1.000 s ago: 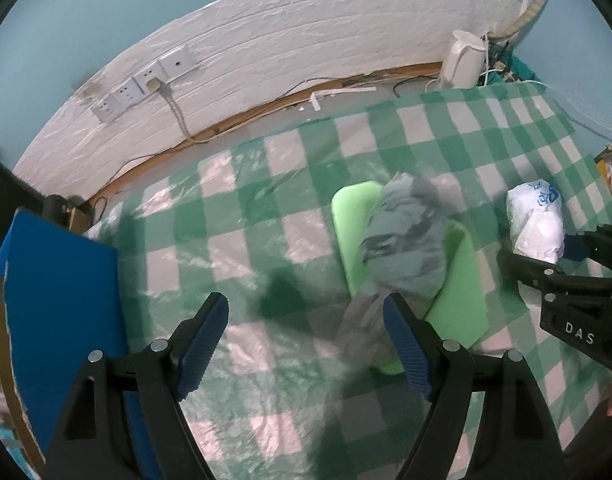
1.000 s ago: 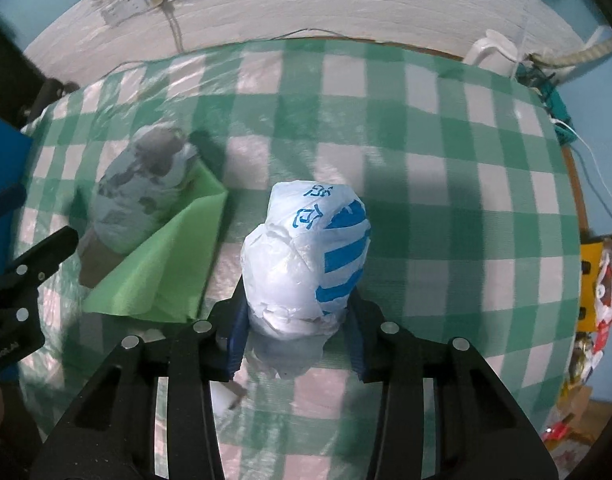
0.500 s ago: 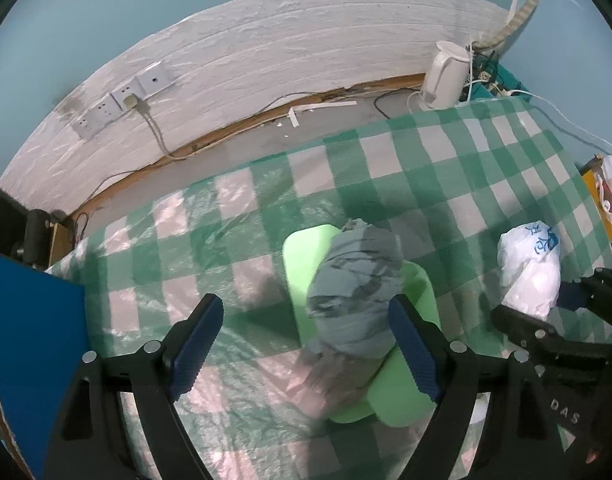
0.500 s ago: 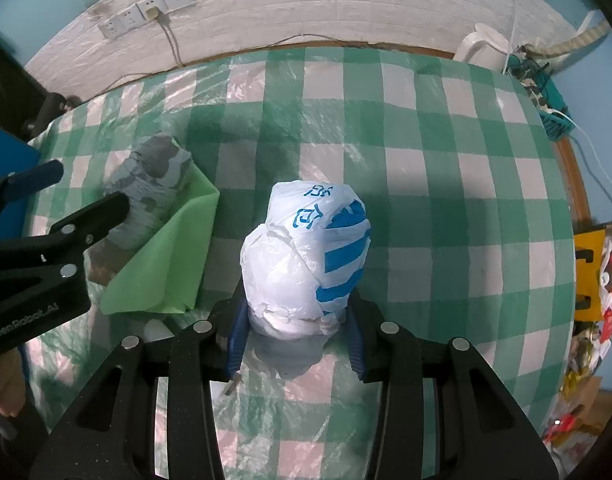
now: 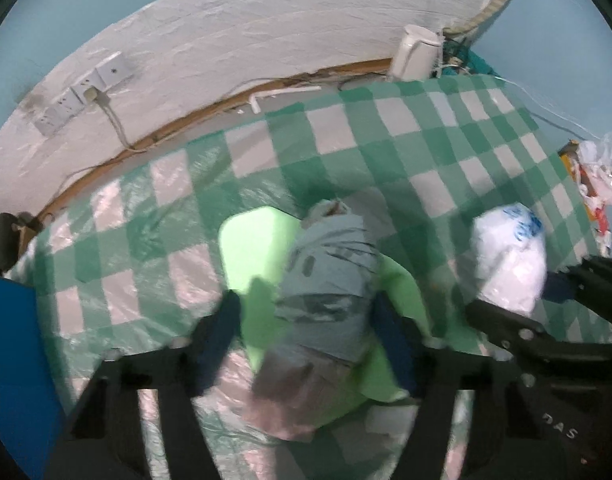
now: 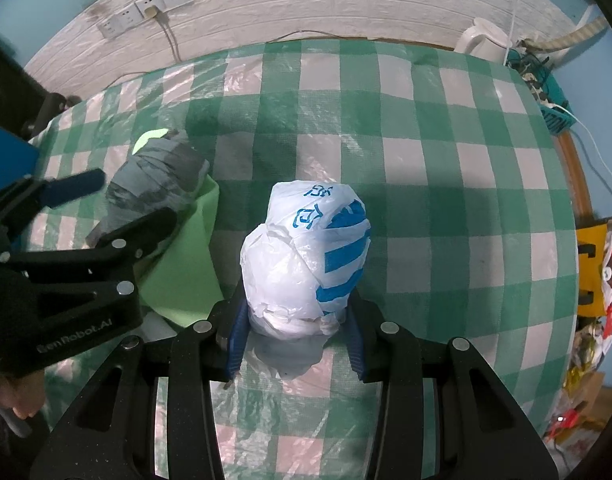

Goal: Organize soft objects
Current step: 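Grasp the white striped bag with the right tool while the left tool grasps the grey bundle, then carry the grey bundle and white striped bag over the box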

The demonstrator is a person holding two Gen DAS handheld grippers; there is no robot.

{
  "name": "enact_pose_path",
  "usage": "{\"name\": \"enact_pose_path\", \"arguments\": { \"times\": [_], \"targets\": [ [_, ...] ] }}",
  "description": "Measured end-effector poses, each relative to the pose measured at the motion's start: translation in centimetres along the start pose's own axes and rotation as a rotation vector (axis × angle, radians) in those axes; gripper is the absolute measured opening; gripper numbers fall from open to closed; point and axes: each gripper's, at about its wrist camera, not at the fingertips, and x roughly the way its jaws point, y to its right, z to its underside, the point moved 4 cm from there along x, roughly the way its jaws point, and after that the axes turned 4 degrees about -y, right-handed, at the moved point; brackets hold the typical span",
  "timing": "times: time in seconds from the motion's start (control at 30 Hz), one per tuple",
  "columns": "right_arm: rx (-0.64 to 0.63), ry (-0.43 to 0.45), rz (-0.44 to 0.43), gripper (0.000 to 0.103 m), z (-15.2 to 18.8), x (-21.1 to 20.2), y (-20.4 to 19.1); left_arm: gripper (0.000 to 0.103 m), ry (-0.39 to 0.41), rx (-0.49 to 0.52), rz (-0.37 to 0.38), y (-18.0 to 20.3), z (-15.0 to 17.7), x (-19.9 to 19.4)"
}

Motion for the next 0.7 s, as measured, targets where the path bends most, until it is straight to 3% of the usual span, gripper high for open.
{"name": "enact_pose_path", "arguments": {
  "times": [0.03,0.17,0.7],
  "targets": [
    [0.000,0.000,0.000,0.041,0.0,0.0,0.0,0.044,-0.005,0.006,0.003,0.1,0.1,0.0],
    [-0.002,-0.001,0.001,0.041,-0.1,0.0,-0.2,0.039,0.009,0.033,-0.027,0.4,0.6,-0.4],
    [-0.029,0.036,-0.002,0.041,0.1,-2.1,-1.5,0.038,0.060,-0.006,-0.071,-1.2,1.9,-4.6]
  ]
}}
